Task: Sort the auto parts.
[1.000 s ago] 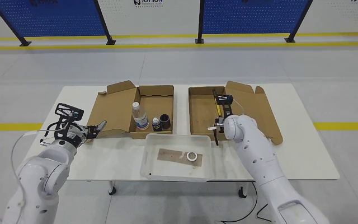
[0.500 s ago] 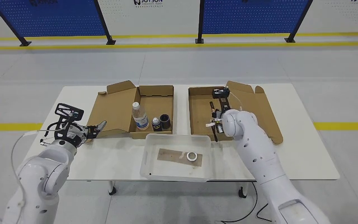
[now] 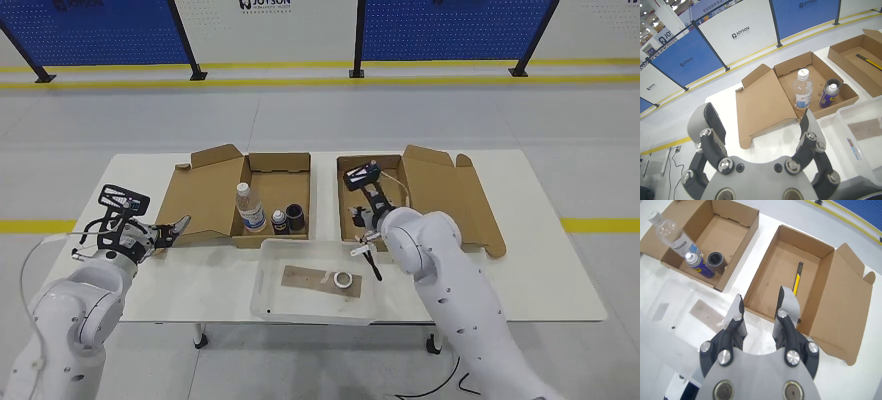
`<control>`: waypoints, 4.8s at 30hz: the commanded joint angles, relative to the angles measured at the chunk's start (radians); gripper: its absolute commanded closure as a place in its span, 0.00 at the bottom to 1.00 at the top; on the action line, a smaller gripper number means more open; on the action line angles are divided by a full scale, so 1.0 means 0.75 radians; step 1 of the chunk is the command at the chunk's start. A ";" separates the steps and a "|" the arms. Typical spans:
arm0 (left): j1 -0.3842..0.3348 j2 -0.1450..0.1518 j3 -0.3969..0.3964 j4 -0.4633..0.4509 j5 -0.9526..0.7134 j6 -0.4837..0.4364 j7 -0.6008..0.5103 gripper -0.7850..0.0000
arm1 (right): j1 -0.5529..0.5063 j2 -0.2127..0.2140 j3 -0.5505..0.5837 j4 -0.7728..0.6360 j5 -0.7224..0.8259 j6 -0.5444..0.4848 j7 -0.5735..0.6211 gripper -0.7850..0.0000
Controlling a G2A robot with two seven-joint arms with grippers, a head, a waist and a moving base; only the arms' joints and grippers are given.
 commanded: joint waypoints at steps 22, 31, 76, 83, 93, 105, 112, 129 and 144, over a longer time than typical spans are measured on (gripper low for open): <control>0.000 0.000 0.000 0.000 0.000 0.000 0.000 0.00 | -0.144 -0.005 -0.204 0.012 0.011 -0.162 0.181 0.52; 0.000 0.000 0.000 0.000 0.000 0.000 0.000 0.00 | -0.102 -0.025 -0.268 0.192 0.018 -0.156 0.147 0.51; 0.000 0.000 0.000 0.000 0.000 0.000 0.000 0.00 | 0.051 -0.099 -0.362 0.420 0.183 -0.147 0.063 0.50; 0.000 0.000 0.000 0.000 0.000 0.000 0.000 0.00 | 0.073 -0.088 -0.328 0.443 0.099 -0.139 0.078 0.52; 0.000 0.000 0.000 0.000 0.000 0.000 0.000 0.00 | 0.071 -0.091 -0.332 0.474 0.065 -0.126 0.090 0.53; 0.000 0.000 0.000 0.000 0.000 0.000 0.000 0.00 | 0.068 -0.101 -0.348 0.530 0.063 -0.133 0.099 0.53; 0.000 0.000 0.000 0.000 0.000 0.000 0.000 0.00 | 0.066 -0.108 -0.354 0.538 0.083 -0.144 0.099 0.52; 0.000 0.000 0.000 0.000 0.000 0.000 0.000 0.00 | 0.078 -0.134 -0.395 0.529 0.174 -0.181 0.098 0.51; 0.000 0.000 0.000 0.000 0.000 0.000 0.000 0.00 | 0.090 -0.127 -0.367 0.541 0.120 -0.166 0.130 0.55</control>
